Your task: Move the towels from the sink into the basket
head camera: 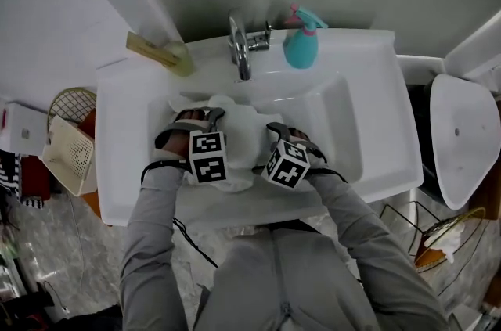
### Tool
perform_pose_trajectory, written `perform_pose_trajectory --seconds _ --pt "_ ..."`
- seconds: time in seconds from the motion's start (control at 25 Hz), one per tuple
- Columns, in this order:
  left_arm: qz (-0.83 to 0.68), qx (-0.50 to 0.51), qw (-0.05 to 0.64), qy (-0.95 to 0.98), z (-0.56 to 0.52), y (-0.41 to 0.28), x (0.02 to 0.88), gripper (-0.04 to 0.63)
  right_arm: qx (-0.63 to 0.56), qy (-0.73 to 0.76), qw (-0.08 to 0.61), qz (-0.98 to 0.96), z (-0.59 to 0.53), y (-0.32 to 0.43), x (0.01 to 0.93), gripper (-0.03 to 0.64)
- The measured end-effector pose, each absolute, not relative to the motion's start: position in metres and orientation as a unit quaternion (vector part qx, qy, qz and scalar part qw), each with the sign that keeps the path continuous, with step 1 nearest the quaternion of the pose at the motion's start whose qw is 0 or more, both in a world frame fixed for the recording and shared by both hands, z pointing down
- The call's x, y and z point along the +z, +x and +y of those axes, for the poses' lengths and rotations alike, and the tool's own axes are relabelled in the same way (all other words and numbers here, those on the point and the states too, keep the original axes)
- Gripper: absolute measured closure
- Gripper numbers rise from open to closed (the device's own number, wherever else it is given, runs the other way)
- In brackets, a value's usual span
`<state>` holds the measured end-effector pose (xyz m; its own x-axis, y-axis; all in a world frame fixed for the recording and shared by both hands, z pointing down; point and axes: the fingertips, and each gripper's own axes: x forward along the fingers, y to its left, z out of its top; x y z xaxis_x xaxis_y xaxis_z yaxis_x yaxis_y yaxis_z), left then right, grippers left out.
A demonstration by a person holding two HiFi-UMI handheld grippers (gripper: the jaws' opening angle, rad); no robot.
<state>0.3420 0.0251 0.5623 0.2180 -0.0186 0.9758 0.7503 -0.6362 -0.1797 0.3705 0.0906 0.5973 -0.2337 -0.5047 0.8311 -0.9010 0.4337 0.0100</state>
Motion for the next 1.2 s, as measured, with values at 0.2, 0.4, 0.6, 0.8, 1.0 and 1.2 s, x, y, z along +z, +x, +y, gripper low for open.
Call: perform_pose_trajectory --seconds 0.2,0.4,0.6,0.8,1.0,1.2 --pt "-0.298 -0.594 0.346 -0.662 0.024 0.349 0.587 0.017 0.268 0.463 0.405 -0.741 0.08 0.371 0.618 0.097" --pt "-0.313 -0.608 0.353 -0.639 0.02 0.348 0.606 0.018 0.272 0.471 0.406 -0.735 0.069 0.376 0.633 0.098" --pt "-0.307 -0.619 0.372 -0.62 0.015 0.347 0.624 0.023 0.276 0.466 0.409 -0.734 0.062 0.371 0.647 0.103" --pt "-0.3 -0.625 0.383 -0.61 0.014 0.34 0.633 0.088 0.322 0.43 0.395 -0.745 0.069 0.353 0.657 0.223" --pt "-0.279 -0.618 0.399 -0.618 0.016 0.337 0.627 0.183 0.324 0.439 0.395 -0.739 0.07 0.35 0.65 0.352" --pt "-0.243 -0.599 0.393 -0.654 0.024 0.334 0.606 0.294 0.285 0.48 0.388 -0.733 0.069 0.359 0.623 0.447"
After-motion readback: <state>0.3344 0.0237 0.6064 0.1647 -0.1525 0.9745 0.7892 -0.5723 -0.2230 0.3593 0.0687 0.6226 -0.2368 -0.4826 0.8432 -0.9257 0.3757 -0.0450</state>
